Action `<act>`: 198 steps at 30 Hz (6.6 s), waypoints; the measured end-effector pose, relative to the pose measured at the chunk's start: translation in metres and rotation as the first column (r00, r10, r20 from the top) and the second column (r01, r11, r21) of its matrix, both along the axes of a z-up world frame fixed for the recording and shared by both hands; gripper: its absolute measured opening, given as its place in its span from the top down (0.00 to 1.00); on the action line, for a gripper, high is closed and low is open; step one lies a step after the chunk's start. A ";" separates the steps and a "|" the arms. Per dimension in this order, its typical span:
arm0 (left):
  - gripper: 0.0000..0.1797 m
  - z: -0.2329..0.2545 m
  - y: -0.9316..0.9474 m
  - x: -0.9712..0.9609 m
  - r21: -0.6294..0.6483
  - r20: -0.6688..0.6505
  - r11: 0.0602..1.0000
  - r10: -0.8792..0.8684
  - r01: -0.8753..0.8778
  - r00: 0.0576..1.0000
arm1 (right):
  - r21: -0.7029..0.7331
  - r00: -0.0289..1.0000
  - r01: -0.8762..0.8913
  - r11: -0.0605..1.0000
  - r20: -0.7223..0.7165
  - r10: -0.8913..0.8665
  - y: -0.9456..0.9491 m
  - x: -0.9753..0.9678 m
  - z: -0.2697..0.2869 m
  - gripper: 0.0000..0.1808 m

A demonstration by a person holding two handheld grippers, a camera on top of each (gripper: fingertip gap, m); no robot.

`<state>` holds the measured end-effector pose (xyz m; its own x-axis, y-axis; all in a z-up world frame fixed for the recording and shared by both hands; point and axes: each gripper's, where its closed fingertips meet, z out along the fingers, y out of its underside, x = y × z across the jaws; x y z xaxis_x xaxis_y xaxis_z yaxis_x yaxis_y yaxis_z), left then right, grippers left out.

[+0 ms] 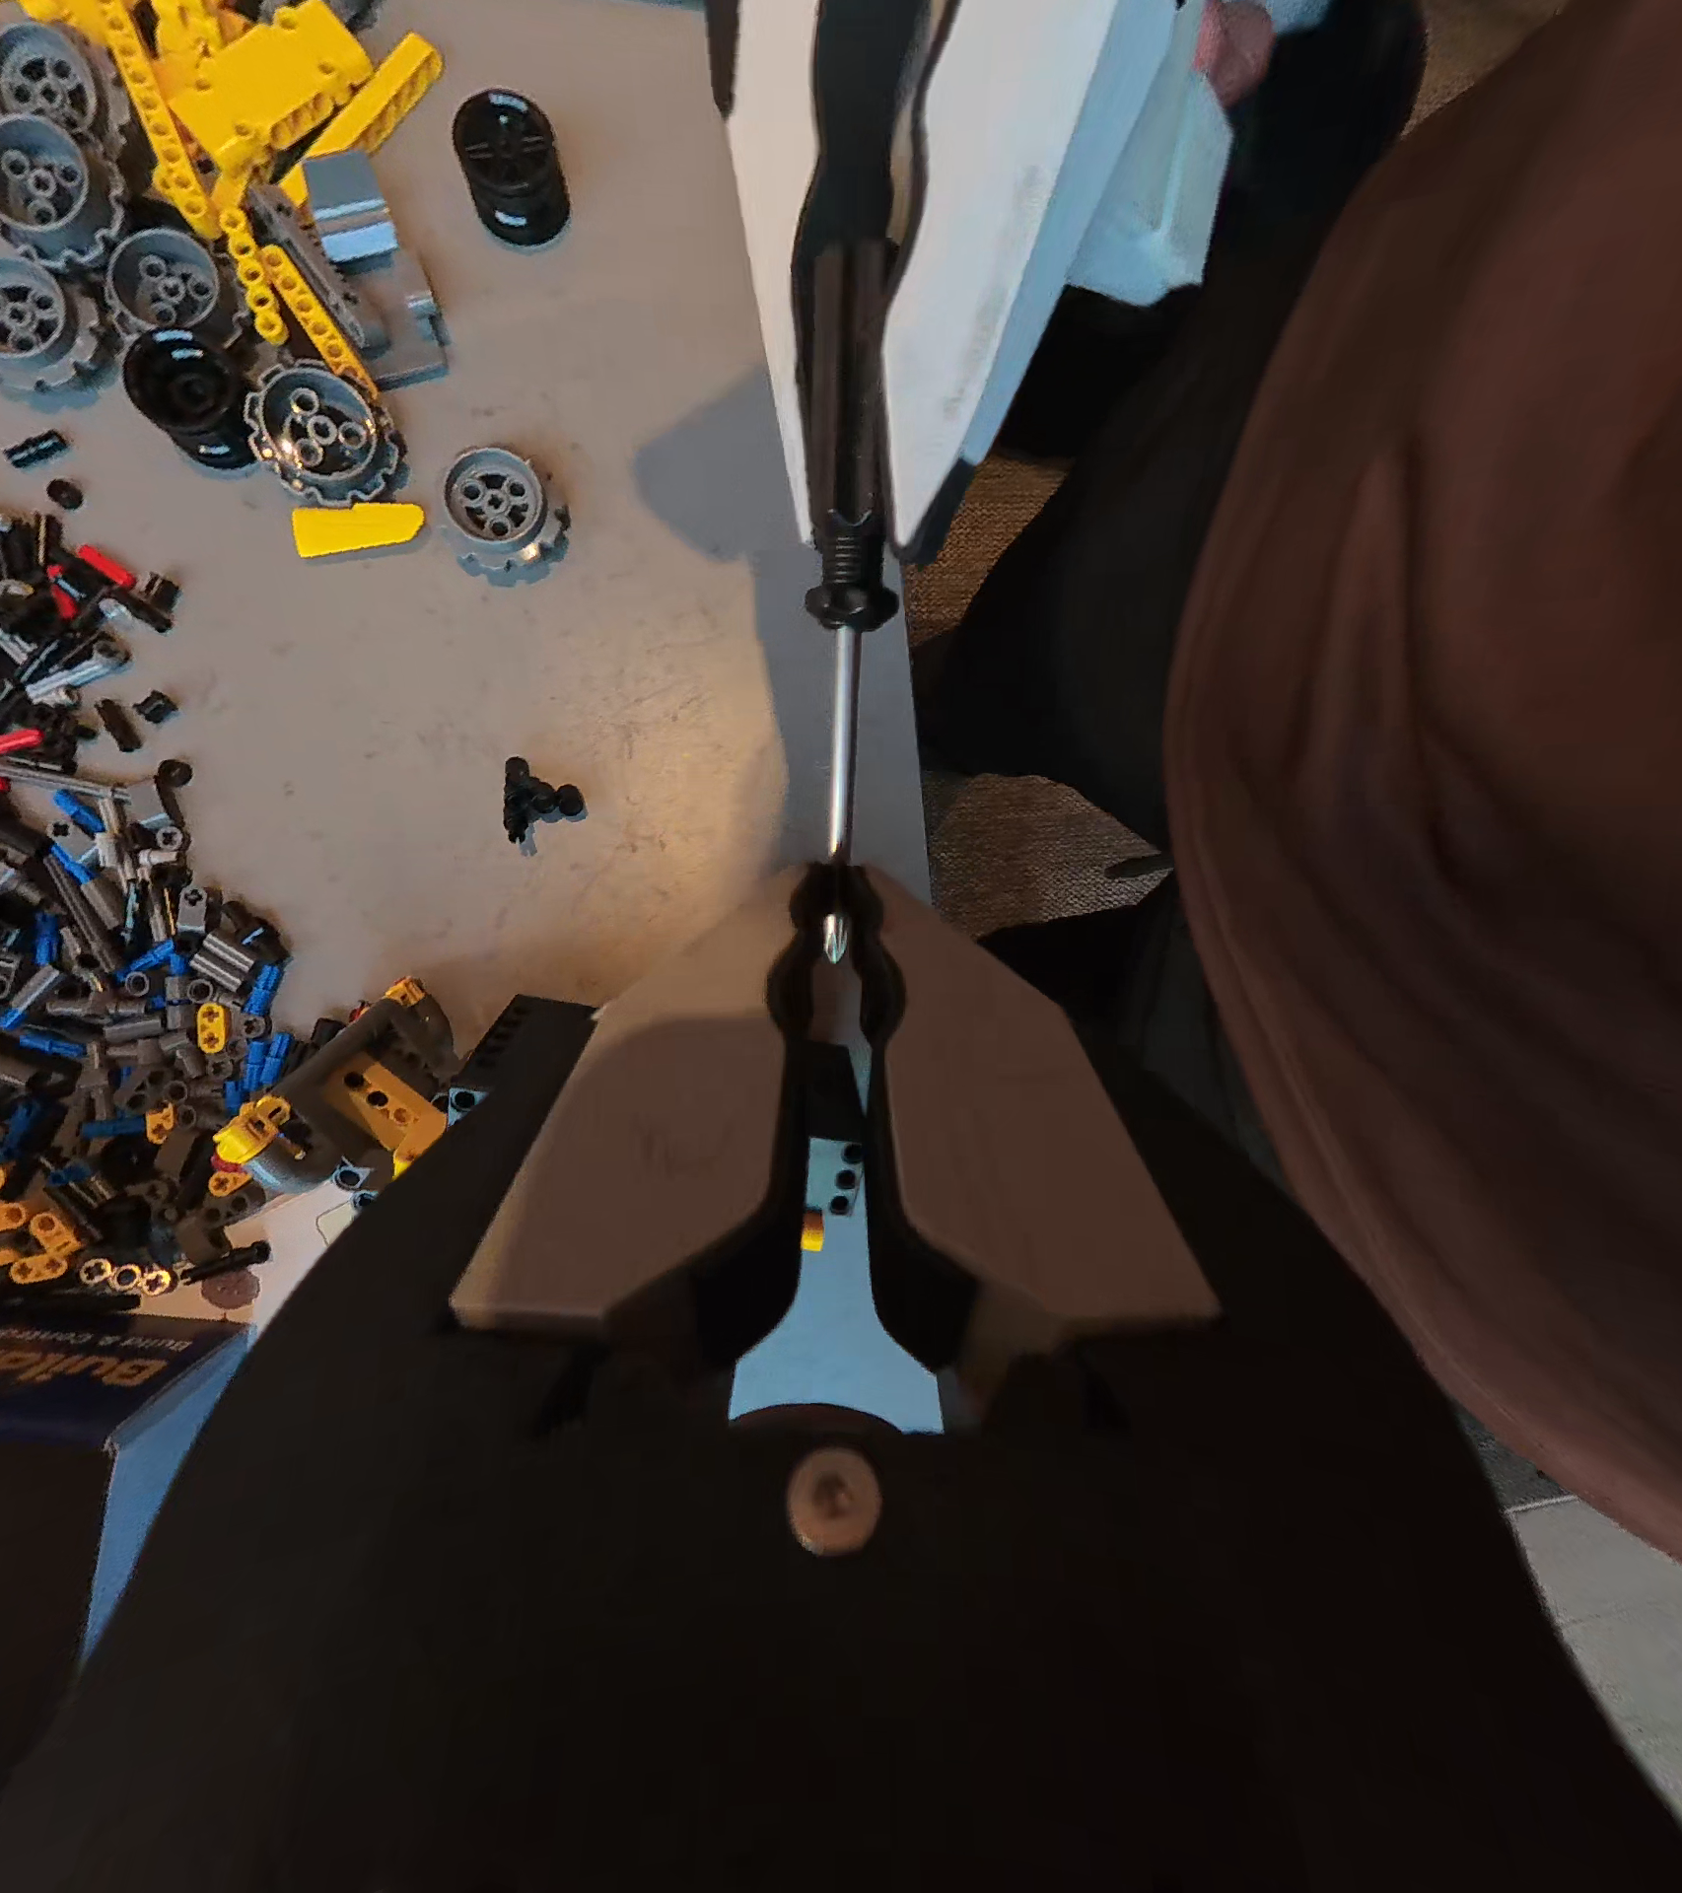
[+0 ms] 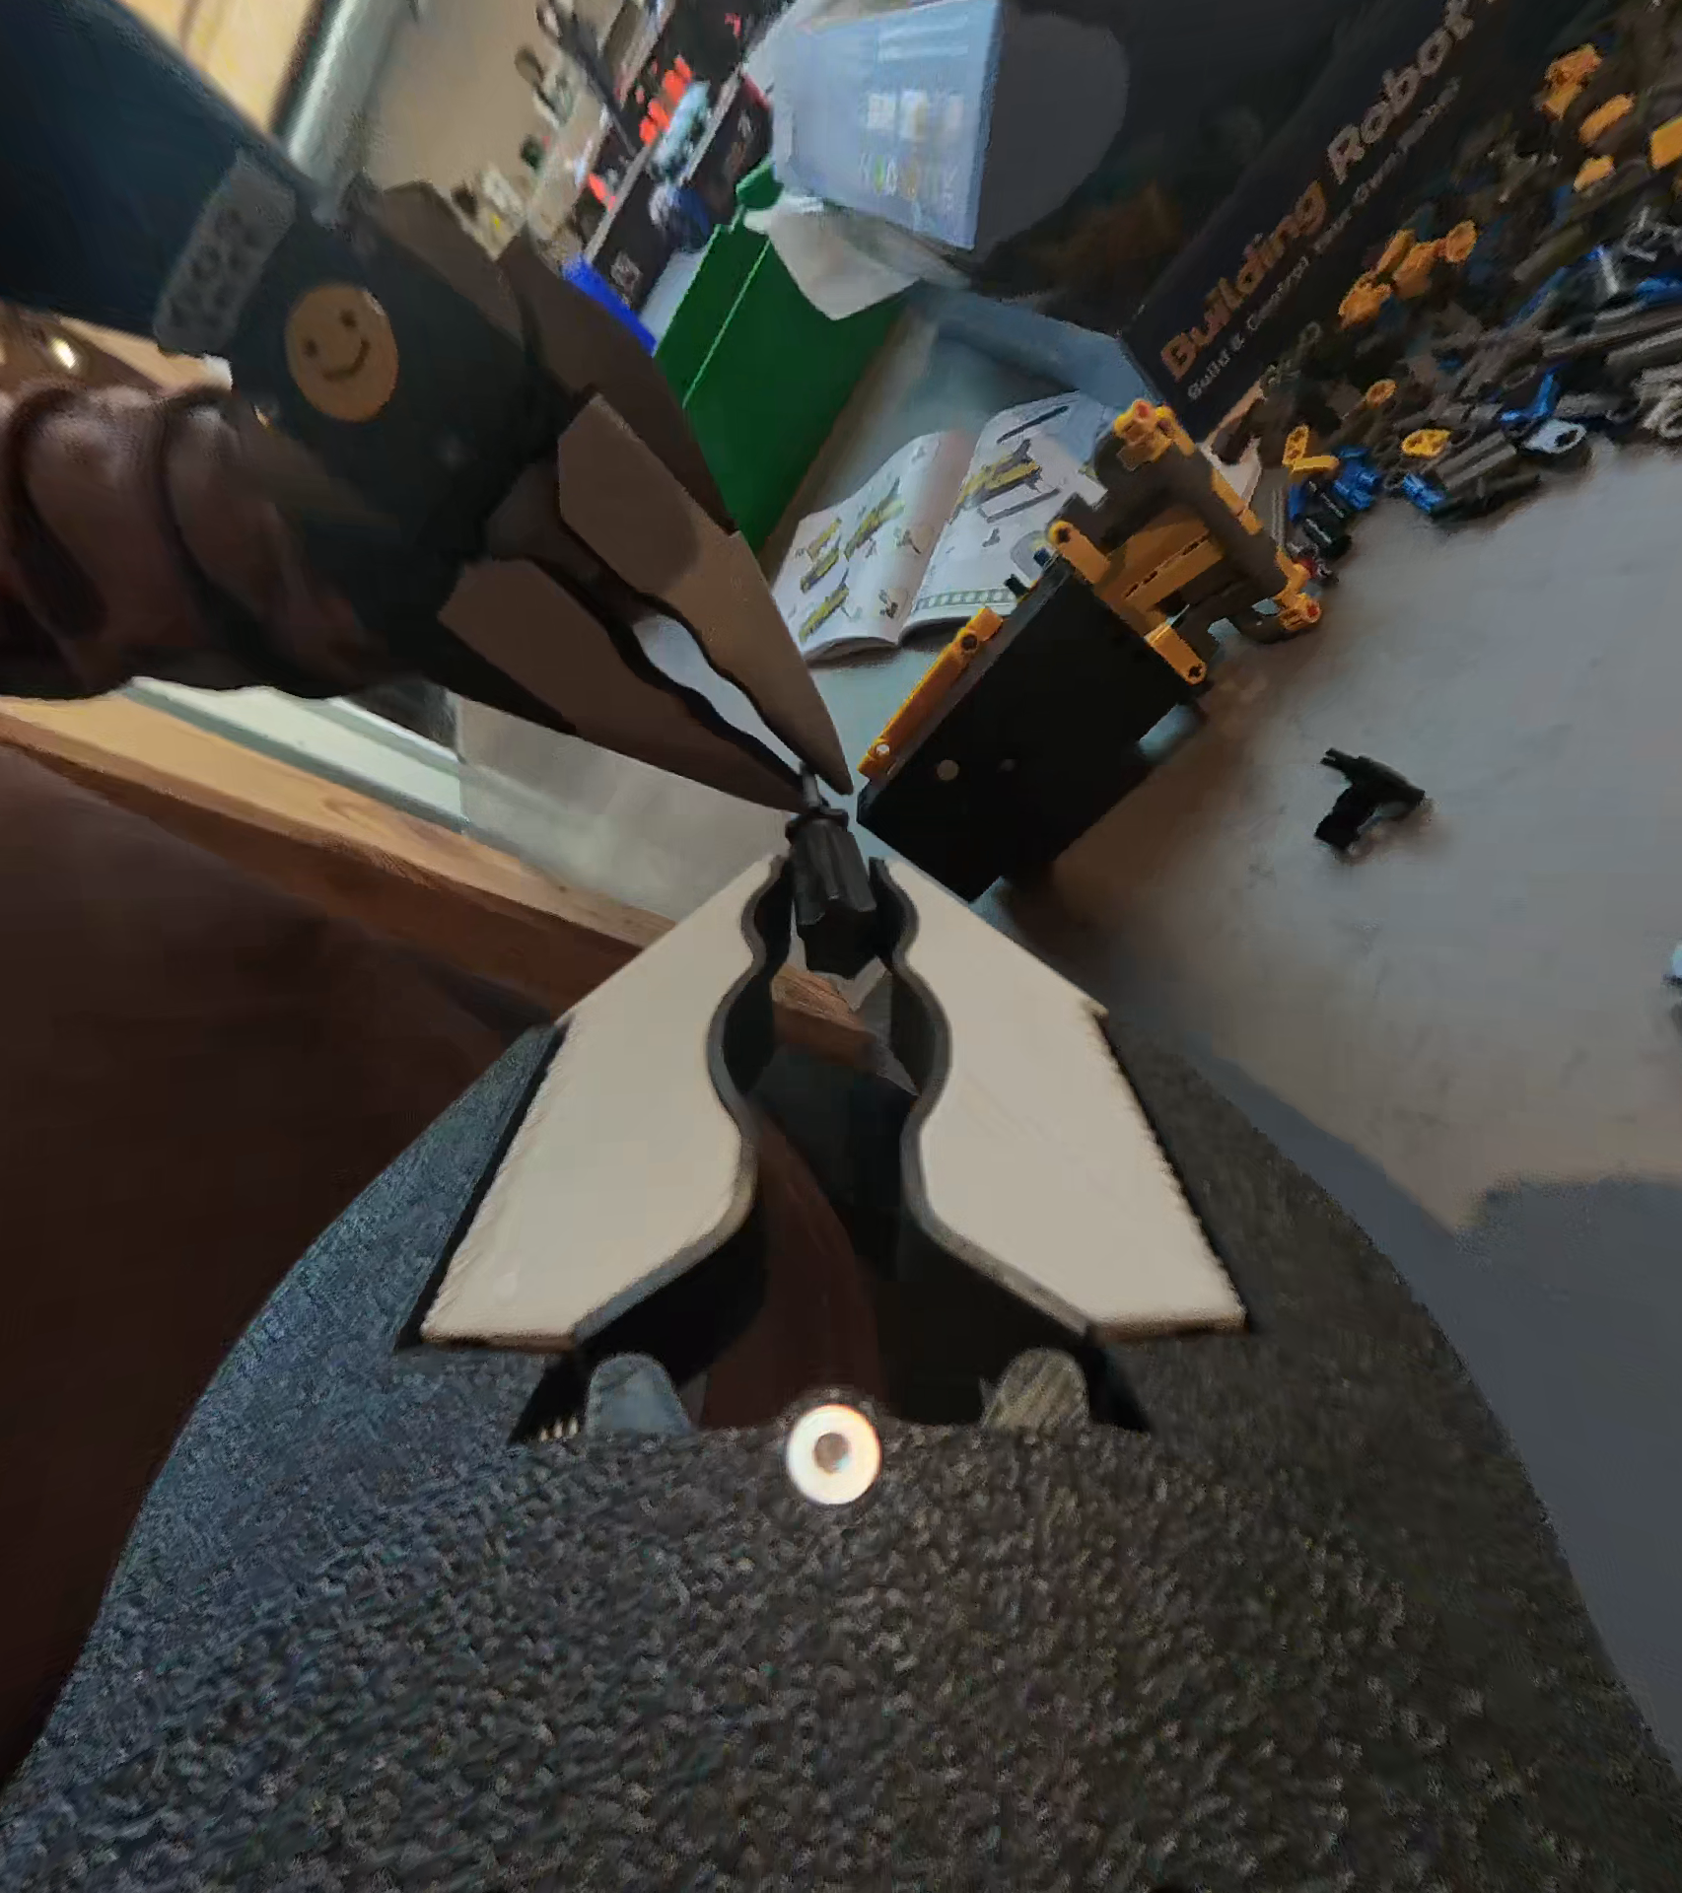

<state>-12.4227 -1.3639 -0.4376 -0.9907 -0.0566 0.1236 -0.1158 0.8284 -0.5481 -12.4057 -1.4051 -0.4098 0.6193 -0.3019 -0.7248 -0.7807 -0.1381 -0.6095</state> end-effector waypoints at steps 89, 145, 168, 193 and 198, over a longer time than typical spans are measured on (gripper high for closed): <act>0.76 -0.084 0.060 0.014 0.384 -0.499 0.581 0.785 -0.718 0.368 | -0.059 0.993 0.111 0.992 0.049 -0.108 0.035 0.020 -0.062 0.94; 0.77 0.074 0.016 0.024 -0.149 -0.224 0.882 0.410 -0.446 0.884 | -0.009 0.993 -0.110 0.994 0.033 0.110 0.024 0.014 0.081 0.94; 1.00 0.127 -0.031 0.028 -0.313 -0.387 0.901 0.167 -0.300 0.907 | 0.165 0.994 -0.093 0.982 0.068 0.083 0.020 0.039 0.127 0.93; 1.00 0.148 -0.016 0.076 -0.130 0.484 0.991 0.101 -0.043 0.869 | 0.246 0.998 -0.016 0.969 -0.061 0.032 0.005 0.062 0.140 0.91; 1.00 0.149 -0.016 0.072 -0.105 0.536 0.994 0.044 0.015 0.843 | 0.242 0.997 -0.069 0.968 -0.028 0.078 0.007 0.057 0.145 0.85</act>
<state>-12.3504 -1.3799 -0.2891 -0.9025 -0.0876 -0.4218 0.2098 0.7657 -0.6080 -12.3490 -1.3978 -0.2652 0.6043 -0.0708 -0.7936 -0.7968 -0.0491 -0.6023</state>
